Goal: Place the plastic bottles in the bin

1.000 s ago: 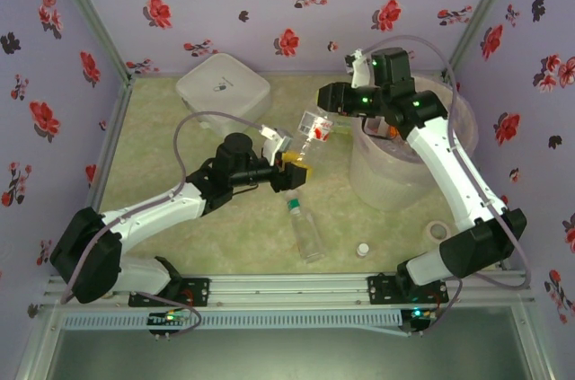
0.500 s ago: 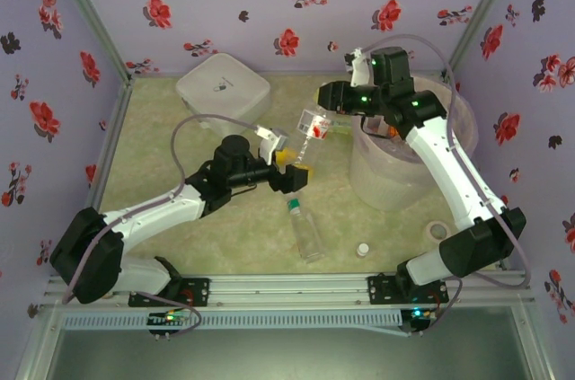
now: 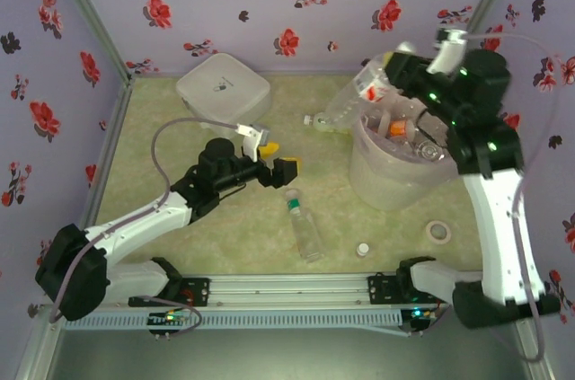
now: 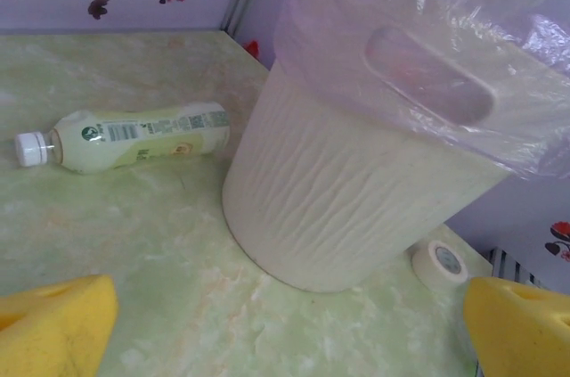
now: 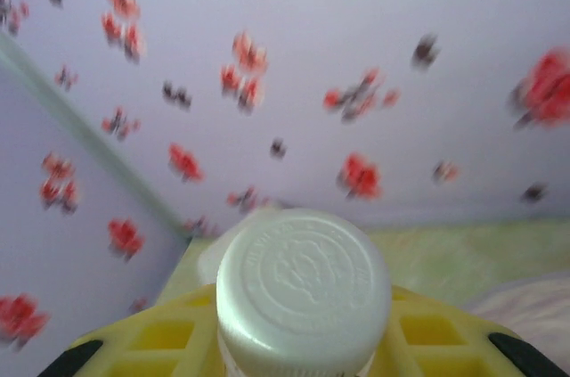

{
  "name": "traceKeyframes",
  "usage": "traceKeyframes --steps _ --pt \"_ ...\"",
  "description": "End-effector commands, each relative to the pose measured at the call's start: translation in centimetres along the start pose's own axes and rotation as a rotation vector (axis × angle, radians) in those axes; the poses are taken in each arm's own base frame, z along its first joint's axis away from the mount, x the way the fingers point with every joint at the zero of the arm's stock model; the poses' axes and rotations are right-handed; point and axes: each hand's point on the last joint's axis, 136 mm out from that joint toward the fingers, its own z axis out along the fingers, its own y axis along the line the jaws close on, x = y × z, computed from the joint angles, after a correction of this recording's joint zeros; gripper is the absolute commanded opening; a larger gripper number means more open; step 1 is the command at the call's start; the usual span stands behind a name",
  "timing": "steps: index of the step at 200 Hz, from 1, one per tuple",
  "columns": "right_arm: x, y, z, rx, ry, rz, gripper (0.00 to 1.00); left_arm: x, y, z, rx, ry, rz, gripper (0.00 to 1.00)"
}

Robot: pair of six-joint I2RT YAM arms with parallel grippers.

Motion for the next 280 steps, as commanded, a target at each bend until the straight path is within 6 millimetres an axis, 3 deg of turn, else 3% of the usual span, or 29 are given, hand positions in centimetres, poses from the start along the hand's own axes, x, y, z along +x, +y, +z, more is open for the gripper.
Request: traceKeyframes --steps 1,30,69,119,155,191,207,224,265,280 --pt "-3.2 -3.7 -3.6 0.271 -0.143 -0.148 0.0 0.3 1.3 0.0 -0.044 -0.004 -0.022 1.0" --pt "-3.2 -8.2 -5.0 0.5 -0.157 -0.218 0.0 0.6 1.7 0.5 -0.052 0.011 -0.029 1.0" --pt "-1.8 -11.5 -2.2 0.508 -0.108 -0.143 0.0 1.2 1.8 0.2 -0.058 0.028 -0.048 1.0" --pt "2.1 -14.9 2.0 0.344 -0.057 0.184 0.0 2.0 2.4 -1.0 -0.106 0.061 -0.043 1.0" --pt "5.1 -17.6 3.0 0.312 -0.017 0.362 0.01 2.0 2.4 -1.3 -0.113 0.062 -0.039 1.0" --pt "9.0 -18.7 4.0 0.288 0.083 0.464 0.08 2.4 2.8 -1.2 -0.125 0.07 -0.039 1.0" --pt "10.8 -19.2 4.0 0.302 0.133 0.486 0.14 2.5 2.9 -1.1 -0.124 0.074 -0.04 1.0" --pt "11.4 -19.7 2.9 0.345 0.164 0.472 0.3 2.6 2.9 -1.2 -0.126 0.077 -0.042 1.0" --pt "6.8 -18.2 -1.6 0.471 0.147 0.295 0.71 2.9 3.4 -1.2 -0.139 0.085 -0.041 1.0" --pt "5.3 -17.8 -3.1 0.524 0.149 0.22 0.8 2.8 3.4 -0.9 -0.142 0.087 -0.045 1.0"
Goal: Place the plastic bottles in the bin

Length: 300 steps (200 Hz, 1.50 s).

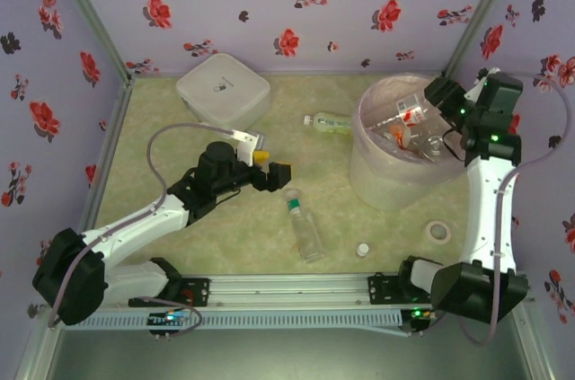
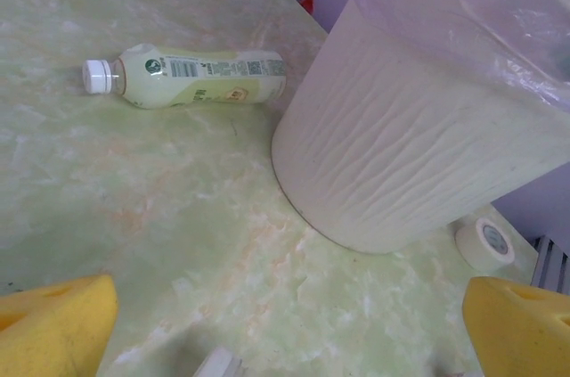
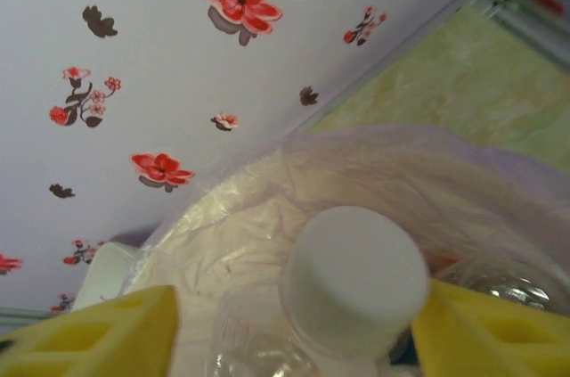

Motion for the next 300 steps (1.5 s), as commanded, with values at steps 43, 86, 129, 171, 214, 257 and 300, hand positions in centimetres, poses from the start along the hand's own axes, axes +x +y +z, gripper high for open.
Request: traceKeyframes --steps 43,86,129,171,214,257,300 --pt "-3.7 0.2 -5.6 0.185 -0.096 -0.227 0.73 0.3 1.1 1.0 -0.04 0.032 0.0 1.0" --pt "-2.3 -0.1 -1.4 0.102 -0.007 -0.181 0.47 0.7 1.3 1.2 -0.045 0.043 -0.02 1.0" --pt "0.4 -2.5 2.6 0.107 0.106 -0.143 0.37 1.7 2.1 1.7 -0.086 0.107 -0.044 1.0" --pt "-0.9 -1.6 1.6 0.096 0.045 -0.165 0.36 2.6 3.9 1.5 -0.29 0.113 -0.233 0.98" --pt "-2.7 -0.3 -1.2 0.095 -0.06 -0.177 0.72 9.2 3.1 0.9 -0.548 0.334 -0.523 0.95" --pt "-2.1 -0.5 -2.7 0.12 -0.057 -0.197 0.97 12.8 0.3 2.0 -0.692 0.575 -0.442 0.98" --pt "-2.8 -0.2 -4.5 0.143 -0.108 -0.233 0.99 15.6 -1.2 1.1 -0.745 0.746 -0.432 1.0"
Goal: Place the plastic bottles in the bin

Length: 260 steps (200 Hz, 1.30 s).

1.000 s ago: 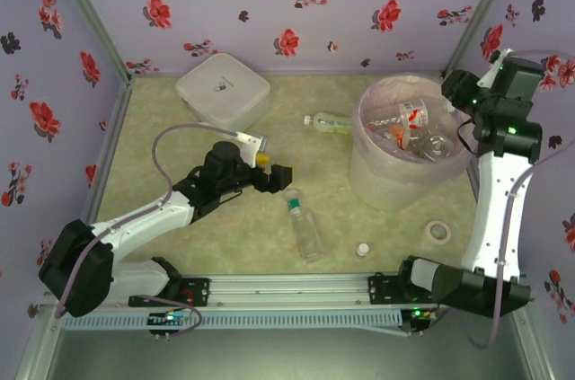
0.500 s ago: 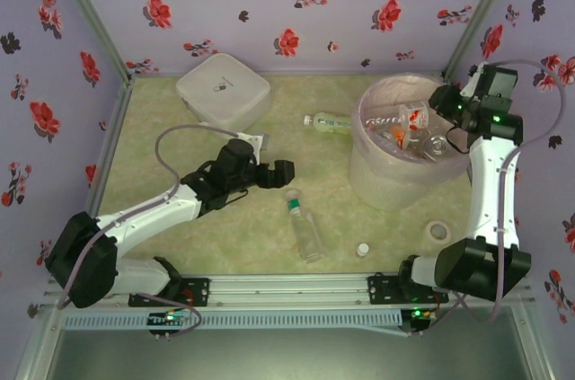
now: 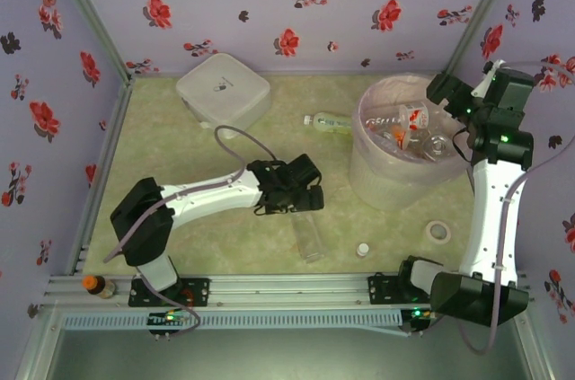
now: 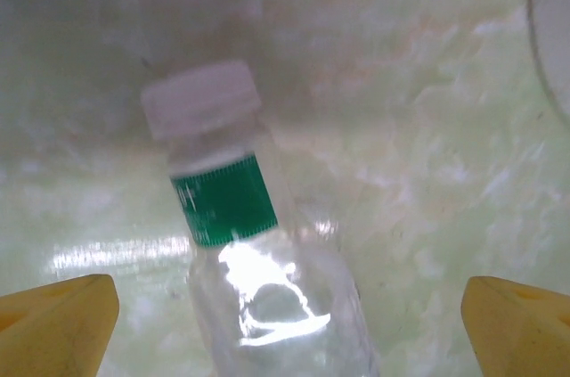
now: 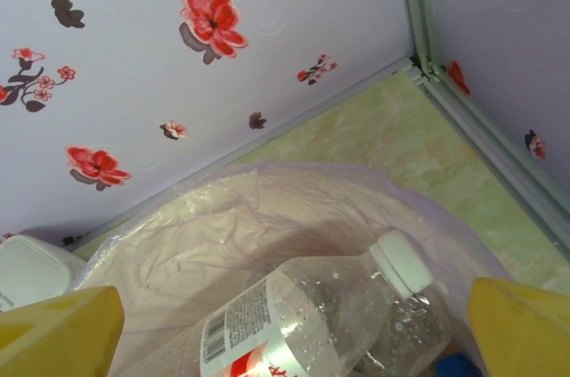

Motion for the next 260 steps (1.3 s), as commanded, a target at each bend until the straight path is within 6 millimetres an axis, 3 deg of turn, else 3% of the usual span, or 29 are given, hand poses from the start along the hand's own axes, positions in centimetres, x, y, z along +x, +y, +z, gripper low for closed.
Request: traceKeyframes --steps 1,96,139,183,208,241,260 --pt "-1.3 0.0 -1.9 0.026 -0.053 -0.031 0.99 2.1 2.8 -0.4 -0.149 0.099 -0.026 1.0" --pt "-1.1 1.2 -2.2 -0.041 -0.053 -0.038 0.99 5.3 1.2 4.1 -0.054 0.276 -0.042 1.0" --pt "-1.0 1.4 -2.3 -0.057 -0.052 -0.041 0.99 5.6 1.7 4.6 -0.034 0.289 -0.073 0.84" --pt "-1.1 1.7 -2.3 -0.074 -0.056 -0.033 0.99 4.3 2.6 4.2 -0.008 0.252 -0.109 0.66" --pt "-1.3 2.2 -2.6 -0.101 -0.076 -0.024 0.99 3.5 3.9 3.7 -0.023 0.241 -0.102 0.6" --pt "-1.3 2.6 -2.9 -0.126 -0.081 -0.016 0.99 0.6 6.5 2.7 -0.066 0.186 -0.071 0.5" --pt "-1.1 2.7 -3.0 -0.137 -0.092 -0.011 0.99 -1.6 7.0 2.6 -0.046 0.158 -0.021 0.47"
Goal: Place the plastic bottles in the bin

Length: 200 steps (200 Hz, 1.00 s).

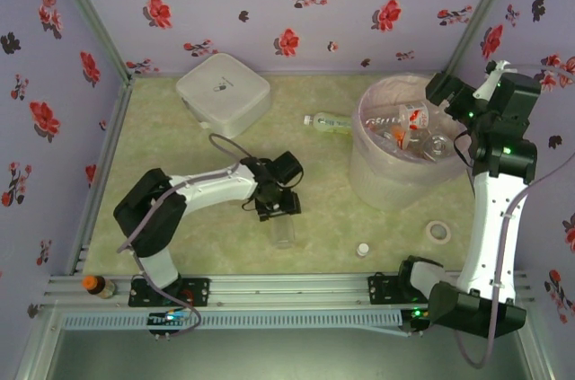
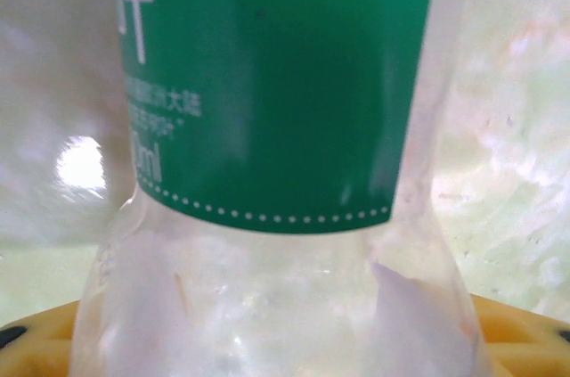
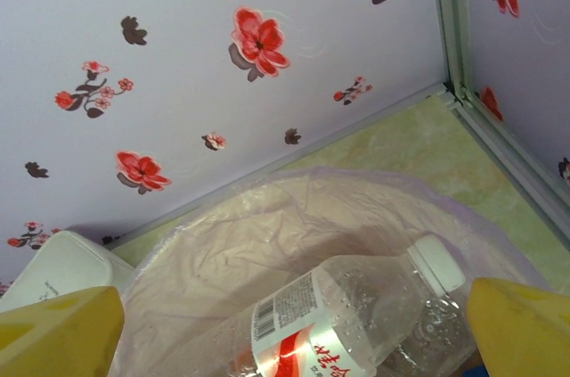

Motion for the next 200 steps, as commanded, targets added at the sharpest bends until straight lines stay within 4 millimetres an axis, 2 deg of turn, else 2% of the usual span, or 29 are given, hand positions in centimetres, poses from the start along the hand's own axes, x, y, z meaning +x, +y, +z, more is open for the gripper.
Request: traceKeyframes --steps 1,34,53,64,76,86,120,174,200 --pt "-0.4 0.7 -0.6 -0.042 -0.039 0.009 0.99 -2.4 1.4 -1.3 -0.018 -0.048 0.092 0.47" --pt "-0.3 0.8 -0.6 -0.057 -0.046 0.02 0.99 -5.4 1.6 -0.5 -0.06 -0.049 0.183 0.5" --pt "-0.4 1.1 -0.8 -0.066 -0.042 0.017 0.99 -6.2 1.9 -0.3 -0.128 -0.037 0.236 0.57" --pt "-0.4 1.3 -1.0 -0.072 -0.039 0.012 0.99 -6.5 2.0 -0.8 -0.16 -0.039 0.247 0.68" --pt "-0.4 1.3 -1.2 -0.074 -0.042 0.012 0.99 -6.5 1.9 -1.4 -0.169 -0.06 0.264 0.9" --pt "-0.3 1.4 -1.3 -0.075 -0.044 0.011 0.99 -6.3 1.9 -1.8 -0.168 -0.07 0.271 0.99" --pt "-0.3 1.5 -1.1 -0.087 -0.045 0.018 0.99 -4.4 2.7 -1.6 -0.196 -0.071 0.267 1.0" --pt "-0.3 1.4 -0.8 -0.086 -0.04 0.019 0.99 -1.6 4.3 0.3 -0.267 -0.026 0.243 1.0" --pt "-0.1 1.4 -0.7 -0.092 -0.036 0.025 0.99 -1.0 5.0 0.3 -0.301 -0.032 0.234 0.98"
